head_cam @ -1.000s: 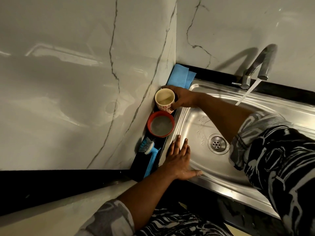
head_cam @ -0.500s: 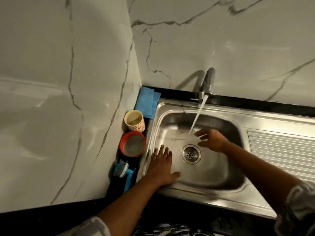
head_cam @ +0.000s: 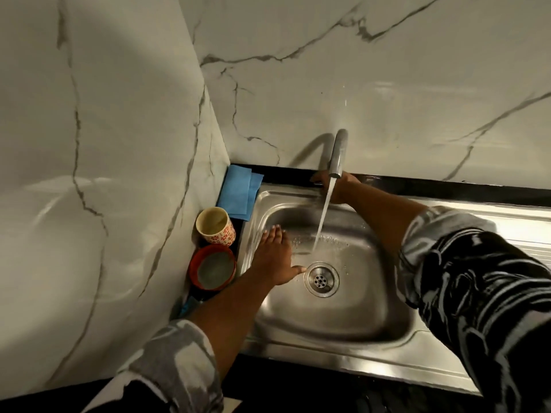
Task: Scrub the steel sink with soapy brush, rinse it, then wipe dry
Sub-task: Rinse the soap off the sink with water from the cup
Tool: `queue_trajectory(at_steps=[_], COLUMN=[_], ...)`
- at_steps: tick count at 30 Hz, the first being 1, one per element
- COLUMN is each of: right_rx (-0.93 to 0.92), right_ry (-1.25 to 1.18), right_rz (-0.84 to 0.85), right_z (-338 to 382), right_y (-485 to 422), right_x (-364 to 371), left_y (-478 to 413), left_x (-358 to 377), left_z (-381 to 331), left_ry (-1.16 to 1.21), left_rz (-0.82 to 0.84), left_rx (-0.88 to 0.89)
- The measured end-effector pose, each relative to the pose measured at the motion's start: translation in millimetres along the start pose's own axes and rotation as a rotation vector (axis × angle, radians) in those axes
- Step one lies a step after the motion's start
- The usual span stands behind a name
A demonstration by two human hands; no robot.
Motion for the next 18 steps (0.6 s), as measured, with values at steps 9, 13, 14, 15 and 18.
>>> queue_trajectory(at_steps=[9, 13, 14, 15, 18], right_rx=[-0.003, -0.005, -0.010, -0.006, 0.017], right_ry=[-0.844, -0.972, -0.995, -1.013, -1.087], right_rz=[-0.306, -0.381, -0.396, -0.411, -0.424], right_z=[-43, -43, -43, -44, -47], right_y=[9, 16, 14, 12, 11], right_x=[11, 23, 26, 29, 35], left_y=[16, 18, 19, 19, 22], left_x=[15, 15, 14, 13, 10], left_z=[0, -1, 1, 2, 7], left_ry=[0.009, 0.014, 0.013, 0.017, 0.026], left_rz=[0.045, 0.061, 0.063, 0.062, 0.055], left_rx=[-0.048, -0.050, -0.052, -0.055, -0.062])
Point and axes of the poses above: each hand's wrist, its own y-axis away from the middle knuckle, its own x-axis out of the palm, z = x × y, the point moved 5 cm from there along -y, towards the middle knuckle, and after that the axes turned 8 degrees about -y, right-handed, at the moved point
